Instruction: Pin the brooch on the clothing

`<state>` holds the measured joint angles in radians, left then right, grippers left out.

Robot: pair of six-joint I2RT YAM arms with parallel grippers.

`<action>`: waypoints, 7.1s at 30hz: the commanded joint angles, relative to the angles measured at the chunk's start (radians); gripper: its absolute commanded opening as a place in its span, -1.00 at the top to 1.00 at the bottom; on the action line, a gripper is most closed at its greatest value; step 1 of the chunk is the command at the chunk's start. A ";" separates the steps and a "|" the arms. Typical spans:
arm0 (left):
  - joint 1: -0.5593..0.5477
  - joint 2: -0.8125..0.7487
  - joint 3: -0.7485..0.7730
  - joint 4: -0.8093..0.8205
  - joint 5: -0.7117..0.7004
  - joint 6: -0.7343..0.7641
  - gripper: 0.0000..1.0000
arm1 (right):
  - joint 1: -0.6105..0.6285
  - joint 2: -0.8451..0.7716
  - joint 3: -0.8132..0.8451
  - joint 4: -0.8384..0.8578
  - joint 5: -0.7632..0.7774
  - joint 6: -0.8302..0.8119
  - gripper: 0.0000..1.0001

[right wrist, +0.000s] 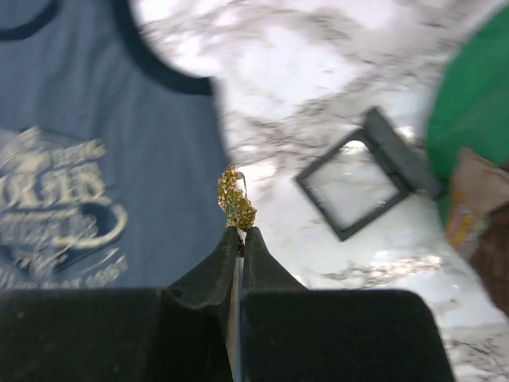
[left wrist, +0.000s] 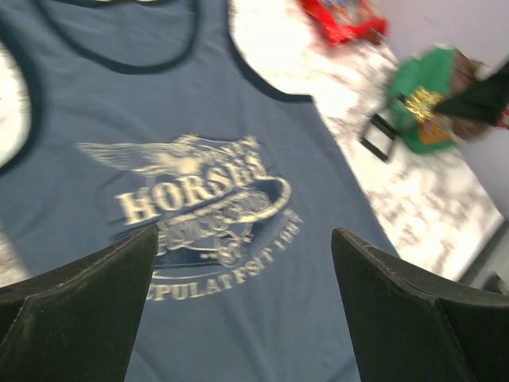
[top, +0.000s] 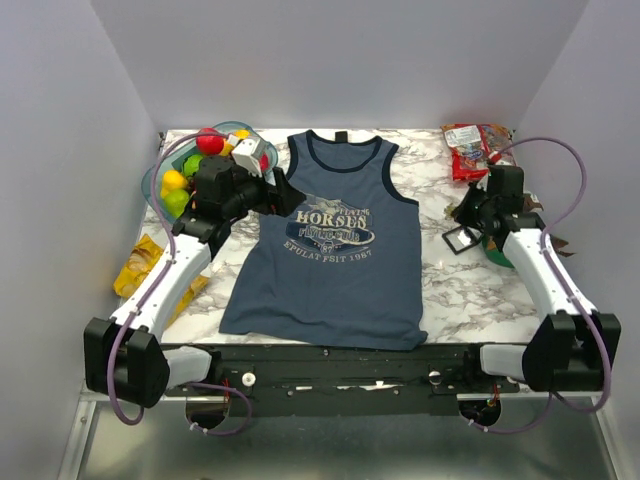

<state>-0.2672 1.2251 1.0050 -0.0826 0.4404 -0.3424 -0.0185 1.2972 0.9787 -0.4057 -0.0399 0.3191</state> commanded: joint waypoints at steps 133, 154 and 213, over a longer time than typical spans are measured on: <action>-0.547 0.060 0.053 -0.152 -0.267 0.184 -0.06 | 0.832 0.139 0.052 0.317 0.144 0.871 0.98; -0.452 -0.099 0.038 -0.115 -0.174 0.162 -0.95 | 0.752 0.054 -0.083 0.461 0.046 0.678 0.99; -0.260 -0.019 -0.134 0.569 0.503 -0.406 1.00 | 0.715 -0.266 -0.233 0.815 -0.178 0.446 0.28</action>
<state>-0.5243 1.2114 0.8665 0.4816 0.9436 -0.7864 0.6983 1.0561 0.7681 0.5064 -0.2577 0.7998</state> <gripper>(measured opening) 0.014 0.139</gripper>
